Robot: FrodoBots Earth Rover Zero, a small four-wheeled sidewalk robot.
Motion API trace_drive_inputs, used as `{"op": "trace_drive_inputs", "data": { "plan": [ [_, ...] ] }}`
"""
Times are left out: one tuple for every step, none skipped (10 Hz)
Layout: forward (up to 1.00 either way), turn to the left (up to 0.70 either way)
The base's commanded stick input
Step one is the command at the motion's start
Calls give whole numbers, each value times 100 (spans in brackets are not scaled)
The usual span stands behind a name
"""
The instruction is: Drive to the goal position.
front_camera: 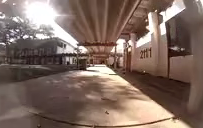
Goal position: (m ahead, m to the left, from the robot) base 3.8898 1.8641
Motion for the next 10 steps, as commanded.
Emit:
{"op": "trace_drive_inputs", "data": {
  "plan": [
    [50,0],
    [50,0],
    [50,0],
    [50,0],
    [50,0],
    [50,0],
    [50,0],
    [50,0],
    [50,0],
    [50,0]
  ]
}}
